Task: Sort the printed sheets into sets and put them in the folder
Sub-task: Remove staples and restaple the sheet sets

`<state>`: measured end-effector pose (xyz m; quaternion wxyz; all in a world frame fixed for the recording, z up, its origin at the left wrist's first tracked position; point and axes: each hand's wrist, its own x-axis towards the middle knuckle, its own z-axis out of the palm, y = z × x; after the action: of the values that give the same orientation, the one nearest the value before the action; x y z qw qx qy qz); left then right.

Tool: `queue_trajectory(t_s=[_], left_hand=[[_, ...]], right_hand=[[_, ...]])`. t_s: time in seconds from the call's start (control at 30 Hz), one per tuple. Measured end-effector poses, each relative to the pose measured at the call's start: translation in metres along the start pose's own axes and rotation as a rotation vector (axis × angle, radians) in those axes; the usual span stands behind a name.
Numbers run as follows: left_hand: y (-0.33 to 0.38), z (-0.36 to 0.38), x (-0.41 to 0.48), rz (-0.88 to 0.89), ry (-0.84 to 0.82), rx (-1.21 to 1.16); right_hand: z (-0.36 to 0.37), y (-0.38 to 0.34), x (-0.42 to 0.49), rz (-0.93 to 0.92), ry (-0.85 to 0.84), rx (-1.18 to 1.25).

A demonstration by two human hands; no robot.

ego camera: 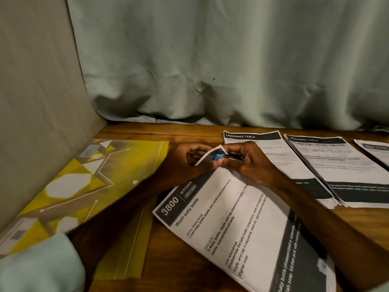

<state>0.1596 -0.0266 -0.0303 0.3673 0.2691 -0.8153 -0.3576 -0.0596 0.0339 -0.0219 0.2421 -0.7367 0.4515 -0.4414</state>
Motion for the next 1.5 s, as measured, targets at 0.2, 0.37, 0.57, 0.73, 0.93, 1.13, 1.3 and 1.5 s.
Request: queue_trajectory(t_s=[0.2, 0.37, 0.57, 0.73, 0.93, 1.13, 1.3, 1.5], left_hand=[[0.0, -0.004, -0.001, -0.081, -0.092, 0.14], [0.003, -0.004, -0.001, -0.084, -0.111, 0.153], [0.007, -0.004, -0.001, -0.099, -0.124, 0.153], [0.008, -0.003, -0.001, -0.108, -0.118, 0.159], [0.002, -0.004, -0.001, -0.154, -0.1, 0.141], [0.003, -0.009, -0.001, -0.205, -0.115, 0.058], [0.004, -0.009, -0.001, -0.222, -0.115, 0.014], [0.005, -0.007, 0.0, -0.192, -0.136, 0.015]], right_hand=[[-0.001, 0.009, 0.001, 0.037, 0.043, -0.039], [-0.001, 0.01, 0.001, 0.027, 0.089, -0.098], [0.001, 0.007, 0.002, -0.028, 0.138, -0.119], [0.002, 0.008, 0.003, -0.026, 0.13, -0.144], [0.003, 0.005, -0.001, 0.08, 0.062, 0.042], [-0.006, 0.006, 0.003, 0.197, 0.155, 0.406], [-0.008, 0.0, 0.005, 0.385, 0.183, 0.673], [0.0, 0.0, 0.004, 0.244, 0.105, 0.159]])
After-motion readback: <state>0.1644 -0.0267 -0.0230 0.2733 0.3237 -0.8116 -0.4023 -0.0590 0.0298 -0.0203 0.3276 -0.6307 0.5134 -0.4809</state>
